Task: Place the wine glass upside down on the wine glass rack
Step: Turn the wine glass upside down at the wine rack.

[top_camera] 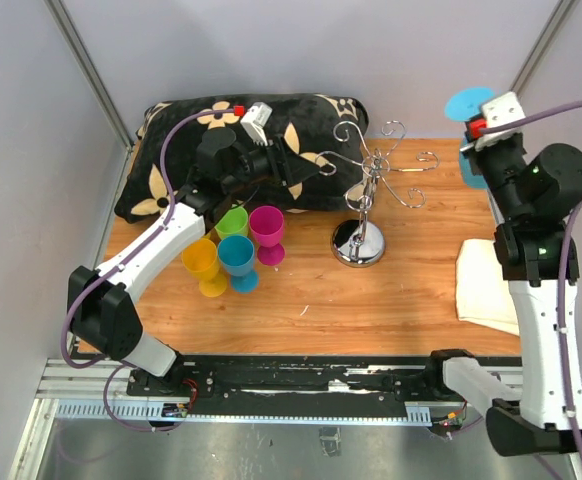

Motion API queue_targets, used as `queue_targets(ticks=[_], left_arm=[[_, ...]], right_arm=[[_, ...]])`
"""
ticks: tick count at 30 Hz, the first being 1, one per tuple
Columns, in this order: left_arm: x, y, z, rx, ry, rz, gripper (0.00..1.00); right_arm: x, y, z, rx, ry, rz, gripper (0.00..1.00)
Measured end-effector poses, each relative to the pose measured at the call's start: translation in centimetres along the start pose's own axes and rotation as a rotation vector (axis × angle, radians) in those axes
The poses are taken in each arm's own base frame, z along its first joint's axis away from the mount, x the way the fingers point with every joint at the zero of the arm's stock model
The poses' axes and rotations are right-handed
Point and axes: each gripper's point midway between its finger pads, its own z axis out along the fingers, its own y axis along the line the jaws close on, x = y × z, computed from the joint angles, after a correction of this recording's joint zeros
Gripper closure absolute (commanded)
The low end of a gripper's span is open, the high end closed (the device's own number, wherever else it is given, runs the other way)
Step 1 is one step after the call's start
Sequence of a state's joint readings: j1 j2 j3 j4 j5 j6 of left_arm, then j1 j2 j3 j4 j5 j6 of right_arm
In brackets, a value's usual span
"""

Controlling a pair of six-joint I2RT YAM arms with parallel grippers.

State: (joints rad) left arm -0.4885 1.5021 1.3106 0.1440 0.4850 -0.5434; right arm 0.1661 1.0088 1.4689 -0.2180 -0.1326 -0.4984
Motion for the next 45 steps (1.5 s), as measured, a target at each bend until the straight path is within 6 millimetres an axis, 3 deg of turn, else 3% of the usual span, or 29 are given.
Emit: queue_targets(ticks=[6, 10, 13, 19, 38, 45], left_arm=[[0.0, -0.1, -0.1, 0.011, 0.002, -0.006, 0.42], [0.1, 0.0, -0.2, 0.020, 0.004, -0.021, 0.42], [0.2, 0.0, -0.3, 0.025, 0.007, -0.031, 0.42], [0.5, 0.2, -0.4, 0.028, 0.016, -0.042, 0.42], [-0.9, 0.5, -1.1, 0.068, -0.008, -0.068, 0.41], [-1.0, 0.4, -1.1, 0.074, -0.012, -0.066, 0.40]], right_arm=[[7.7, -2.8, -0.6, 0.037, 0.089, 0.197, 0.99], [13.9, -2.2, -0.7, 0.019, 0.137, 0.397, 0.99], [16.3, -1.2, -0.5, -0.008, 0.117, 0.515, 0.99], [17.0, 0.3, 1.2, -0.105, 0.000, 0.643, 0.99], [17.9, 1.5, 6.1, -0.408, -0.274, 0.686, 0.99], [18.8, 2.5, 6.4, -0.491, -0.269, 0.725, 0.99]])
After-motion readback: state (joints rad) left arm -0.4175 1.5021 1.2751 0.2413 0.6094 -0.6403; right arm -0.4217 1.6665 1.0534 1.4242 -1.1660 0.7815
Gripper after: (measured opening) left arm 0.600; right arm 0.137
